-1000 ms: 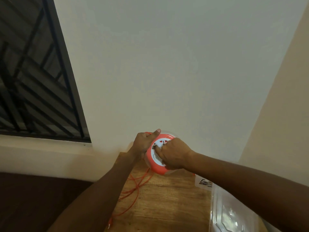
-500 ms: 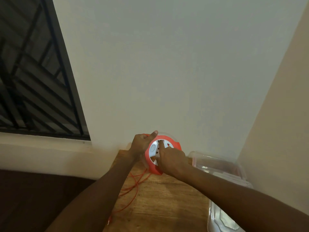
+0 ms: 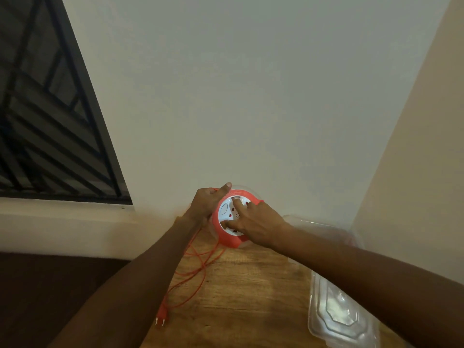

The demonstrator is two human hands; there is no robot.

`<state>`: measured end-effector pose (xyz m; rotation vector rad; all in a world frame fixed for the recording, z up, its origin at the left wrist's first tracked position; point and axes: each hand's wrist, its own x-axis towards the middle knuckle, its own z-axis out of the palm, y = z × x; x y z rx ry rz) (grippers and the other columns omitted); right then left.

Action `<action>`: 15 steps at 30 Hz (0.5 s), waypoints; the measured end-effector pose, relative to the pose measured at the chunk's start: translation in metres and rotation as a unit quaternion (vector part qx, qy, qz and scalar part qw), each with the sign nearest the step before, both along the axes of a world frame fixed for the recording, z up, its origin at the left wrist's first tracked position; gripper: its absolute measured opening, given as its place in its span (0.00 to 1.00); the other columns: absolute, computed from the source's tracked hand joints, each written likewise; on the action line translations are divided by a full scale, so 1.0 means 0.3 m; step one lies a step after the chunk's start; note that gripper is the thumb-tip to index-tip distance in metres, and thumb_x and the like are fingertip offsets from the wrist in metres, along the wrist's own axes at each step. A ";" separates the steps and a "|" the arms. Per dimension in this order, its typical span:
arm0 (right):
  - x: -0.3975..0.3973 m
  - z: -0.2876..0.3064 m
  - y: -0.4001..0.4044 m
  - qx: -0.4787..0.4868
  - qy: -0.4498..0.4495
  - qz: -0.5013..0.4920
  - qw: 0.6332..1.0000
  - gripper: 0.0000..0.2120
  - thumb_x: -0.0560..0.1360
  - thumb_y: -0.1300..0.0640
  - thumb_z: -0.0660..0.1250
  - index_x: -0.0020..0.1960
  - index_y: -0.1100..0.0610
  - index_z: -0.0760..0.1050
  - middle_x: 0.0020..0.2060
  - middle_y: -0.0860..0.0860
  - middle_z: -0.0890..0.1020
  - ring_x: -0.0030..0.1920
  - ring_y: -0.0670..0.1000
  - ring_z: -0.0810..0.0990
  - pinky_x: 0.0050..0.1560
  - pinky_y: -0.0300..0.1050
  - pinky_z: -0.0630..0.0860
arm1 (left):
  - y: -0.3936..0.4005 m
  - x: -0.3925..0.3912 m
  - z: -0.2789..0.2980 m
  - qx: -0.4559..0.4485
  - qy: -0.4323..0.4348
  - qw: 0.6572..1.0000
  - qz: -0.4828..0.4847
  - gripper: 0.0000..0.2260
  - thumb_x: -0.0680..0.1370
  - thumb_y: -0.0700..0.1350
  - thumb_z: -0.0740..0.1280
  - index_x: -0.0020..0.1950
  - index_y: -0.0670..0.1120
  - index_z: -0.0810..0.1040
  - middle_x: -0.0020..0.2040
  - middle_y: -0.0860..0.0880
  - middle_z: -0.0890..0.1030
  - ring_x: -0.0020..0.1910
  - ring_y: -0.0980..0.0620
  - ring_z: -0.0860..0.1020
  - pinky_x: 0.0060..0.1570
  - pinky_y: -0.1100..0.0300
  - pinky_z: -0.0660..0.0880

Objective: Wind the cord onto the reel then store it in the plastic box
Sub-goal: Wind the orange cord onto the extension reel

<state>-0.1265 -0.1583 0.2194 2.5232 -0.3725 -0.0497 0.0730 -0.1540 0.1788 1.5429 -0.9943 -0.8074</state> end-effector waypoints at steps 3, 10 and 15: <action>0.006 0.005 0.010 -0.007 0.014 -0.010 1.000 0.25 0.80 0.52 0.62 0.74 0.42 0.60 0.71 0.63 0.65 0.52 0.59 0.79 0.41 0.52 0.79 | -0.001 -0.008 0.003 0.012 0.019 1.000 -0.017 0.22 0.78 0.62 0.71 0.43 0.42 0.87 0.42 0.42 0.89 0.40 0.44 0.88 0.44 0.53 0.85; 0.019 0.001 -0.003 -0.051 0.097 0.010 0.994 0.29 0.77 0.50 0.68 0.75 0.45 0.62 0.67 0.63 0.72 0.54 0.60 0.81 0.46 0.54 0.81 | -0.004 -0.025 -0.026 0.023 0.017 0.999 -0.018 0.22 0.79 0.60 0.71 0.48 0.40 0.87 0.43 0.43 0.89 0.42 0.43 0.88 0.45 0.53 0.86; 0.025 -0.016 -0.006 -0.045 0.089 0.026 0.995 0.27 0.76 0.54 0.67 0.73 0.49 0.64 0.50 0.55 0.82 0.42 0.54 0.82 0.31 0.46 0.74 | 0.005 -0.023 -0.055 0.033 0.008 0.999 -0.020 0.21 0.78 0.61 0.72 0.46 0.42 0.87 0.42 0.44 0.89 0.41 0.44 0.88 0.44 0.53 0.85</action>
